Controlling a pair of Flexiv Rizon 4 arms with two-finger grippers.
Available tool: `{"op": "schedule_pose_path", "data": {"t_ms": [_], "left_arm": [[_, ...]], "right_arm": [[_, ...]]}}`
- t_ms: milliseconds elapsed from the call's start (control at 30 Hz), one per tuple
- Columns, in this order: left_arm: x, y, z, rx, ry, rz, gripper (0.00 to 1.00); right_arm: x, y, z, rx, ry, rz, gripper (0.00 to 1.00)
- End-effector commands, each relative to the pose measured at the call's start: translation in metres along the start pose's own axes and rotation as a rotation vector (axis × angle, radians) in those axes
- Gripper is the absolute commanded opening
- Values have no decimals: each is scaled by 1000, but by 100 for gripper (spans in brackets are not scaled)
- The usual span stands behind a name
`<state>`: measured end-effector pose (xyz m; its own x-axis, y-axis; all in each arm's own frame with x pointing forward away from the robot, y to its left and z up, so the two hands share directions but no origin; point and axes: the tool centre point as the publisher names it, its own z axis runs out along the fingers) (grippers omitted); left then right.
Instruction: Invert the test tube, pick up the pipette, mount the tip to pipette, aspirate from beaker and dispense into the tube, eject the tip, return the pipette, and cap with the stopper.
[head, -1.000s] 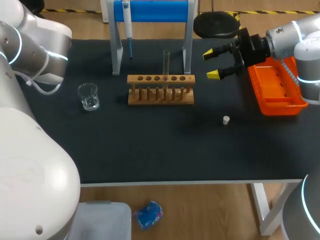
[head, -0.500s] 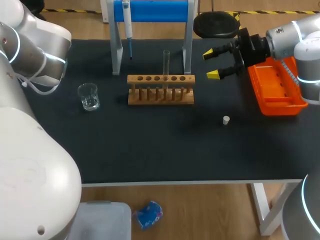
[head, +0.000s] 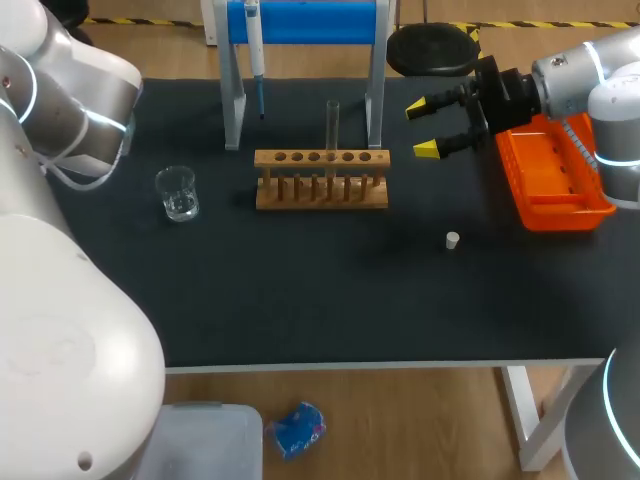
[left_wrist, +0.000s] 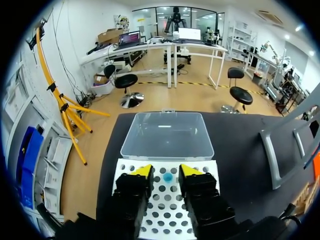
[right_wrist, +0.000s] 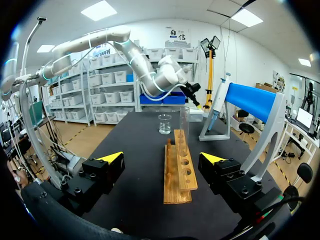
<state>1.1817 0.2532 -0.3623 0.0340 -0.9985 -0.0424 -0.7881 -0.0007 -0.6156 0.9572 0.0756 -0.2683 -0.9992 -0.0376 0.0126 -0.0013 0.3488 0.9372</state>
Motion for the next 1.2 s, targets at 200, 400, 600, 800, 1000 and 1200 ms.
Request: {"op": "schedule_pose_path", "data": {"t_ms": [200,400,600,800,1000,1200], "left_arm": [[0,-2,1,-18,-2,0,0],[0,-2,1,-18,-3,1,0],[1,-3,-4,-14,-7,5,0],[3,-8,-11,-2,-8,7,0],[3,-11,-18,8,-13,11,0],[1,-14,-27,18,-23,14,0]], "right_arm": [[0,-1,0,0,1,-1,100],[0,-1,0,0,1,-1,100],[0,-1,0,0,1,-1,100],[0,-1,0,0,1,-1,100],[0,-1,0,0,1,-1,100],[0,-1,0,0,1,-1,100]]}}
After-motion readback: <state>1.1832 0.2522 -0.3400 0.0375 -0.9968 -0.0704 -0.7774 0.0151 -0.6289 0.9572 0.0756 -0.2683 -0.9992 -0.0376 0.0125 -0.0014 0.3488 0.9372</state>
